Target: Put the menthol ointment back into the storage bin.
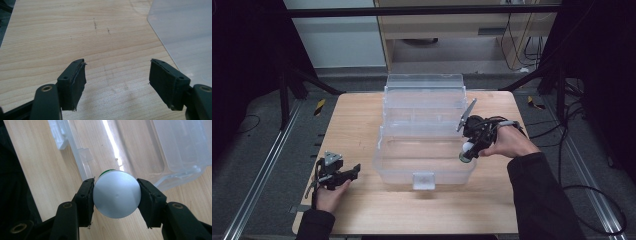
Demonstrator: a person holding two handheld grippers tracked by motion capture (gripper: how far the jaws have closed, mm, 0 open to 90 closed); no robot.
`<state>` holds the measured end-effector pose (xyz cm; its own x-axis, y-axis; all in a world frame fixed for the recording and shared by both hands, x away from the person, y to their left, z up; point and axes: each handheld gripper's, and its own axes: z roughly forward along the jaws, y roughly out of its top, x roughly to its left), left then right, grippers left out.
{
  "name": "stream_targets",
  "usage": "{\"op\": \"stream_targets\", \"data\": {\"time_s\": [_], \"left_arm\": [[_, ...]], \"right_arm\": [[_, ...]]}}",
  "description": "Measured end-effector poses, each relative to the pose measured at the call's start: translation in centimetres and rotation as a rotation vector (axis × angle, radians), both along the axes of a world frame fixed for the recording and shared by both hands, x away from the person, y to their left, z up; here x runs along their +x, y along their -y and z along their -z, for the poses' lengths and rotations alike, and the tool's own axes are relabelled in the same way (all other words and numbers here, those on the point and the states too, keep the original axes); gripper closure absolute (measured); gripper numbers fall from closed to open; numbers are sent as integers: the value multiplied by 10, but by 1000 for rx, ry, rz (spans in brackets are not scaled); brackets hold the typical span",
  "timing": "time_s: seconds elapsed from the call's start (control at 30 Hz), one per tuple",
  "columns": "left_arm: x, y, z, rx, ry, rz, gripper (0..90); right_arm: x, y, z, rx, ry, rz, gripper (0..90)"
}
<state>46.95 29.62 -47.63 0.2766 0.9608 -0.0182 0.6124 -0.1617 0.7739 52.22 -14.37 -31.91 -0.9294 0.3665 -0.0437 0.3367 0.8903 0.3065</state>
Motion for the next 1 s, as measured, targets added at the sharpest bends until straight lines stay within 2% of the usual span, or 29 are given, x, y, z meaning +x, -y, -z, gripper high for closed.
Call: {"op": "stream_targets", "data": {"time_s": [0.27, 0.33, 0.53, 1.0], "left_arm": [[0, 0, 0, -2, 0, 0, 289], [0, 0, 0, -1, 0, 1, 289], [0, 0, 0, -3, -1, 1, 289], [0, 0, 0, -4, 0, 7, 288]], "right_arm": [[4, -6, 15, -11, 13, -20, 502], [6, -6, 23, -2, 7, -27, 502], [9, -4, 38, -17, -4, -24, 502], [9, 2, 61, -27, -21, -20, 501]]}}
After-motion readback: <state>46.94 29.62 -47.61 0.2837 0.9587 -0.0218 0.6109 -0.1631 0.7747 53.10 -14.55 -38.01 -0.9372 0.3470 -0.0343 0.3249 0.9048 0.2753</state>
